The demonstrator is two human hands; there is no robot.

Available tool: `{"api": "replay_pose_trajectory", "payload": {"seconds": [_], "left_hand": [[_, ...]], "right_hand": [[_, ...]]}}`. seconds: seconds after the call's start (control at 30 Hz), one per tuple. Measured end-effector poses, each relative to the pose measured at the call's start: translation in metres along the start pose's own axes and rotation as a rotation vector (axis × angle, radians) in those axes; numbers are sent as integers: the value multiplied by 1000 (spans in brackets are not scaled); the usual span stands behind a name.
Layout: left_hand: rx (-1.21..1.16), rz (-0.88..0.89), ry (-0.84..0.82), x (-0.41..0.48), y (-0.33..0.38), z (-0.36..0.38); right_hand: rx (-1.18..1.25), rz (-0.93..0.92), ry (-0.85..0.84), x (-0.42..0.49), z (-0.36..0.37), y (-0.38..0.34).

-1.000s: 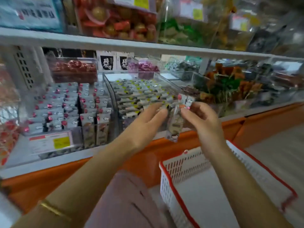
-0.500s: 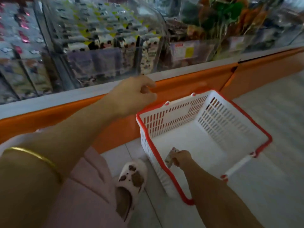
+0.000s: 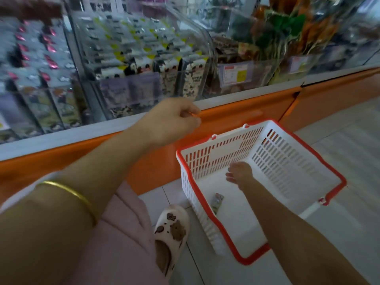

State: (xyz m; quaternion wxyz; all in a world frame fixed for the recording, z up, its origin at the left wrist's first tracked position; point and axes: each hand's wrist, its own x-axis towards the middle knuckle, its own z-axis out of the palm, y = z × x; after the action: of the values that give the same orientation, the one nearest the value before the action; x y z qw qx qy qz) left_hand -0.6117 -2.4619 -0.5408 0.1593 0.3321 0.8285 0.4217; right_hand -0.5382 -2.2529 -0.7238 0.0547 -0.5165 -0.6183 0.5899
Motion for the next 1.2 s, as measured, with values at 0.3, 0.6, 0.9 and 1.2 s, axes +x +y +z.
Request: {"api": "replay_pose_trajectory", "payload": {"seconds": [0.3, 0.6, 0.9, 1.2], "left_hand": [[-121, 96, 347, -52, 13, -94], [397, -32, 712, -100, -73, -176], [834, 26, 570, -71, -93, -181], [739, 31, 599, -68, -95, -184]], "right_hand": [[44, -998, -424, -181, 59, -178], [-748, -1433, -340, -254, 164, -225], [-1171, -1526, -110, -242, 186, -226], [-815, -1490, -303, -230, 180, -228]]}}
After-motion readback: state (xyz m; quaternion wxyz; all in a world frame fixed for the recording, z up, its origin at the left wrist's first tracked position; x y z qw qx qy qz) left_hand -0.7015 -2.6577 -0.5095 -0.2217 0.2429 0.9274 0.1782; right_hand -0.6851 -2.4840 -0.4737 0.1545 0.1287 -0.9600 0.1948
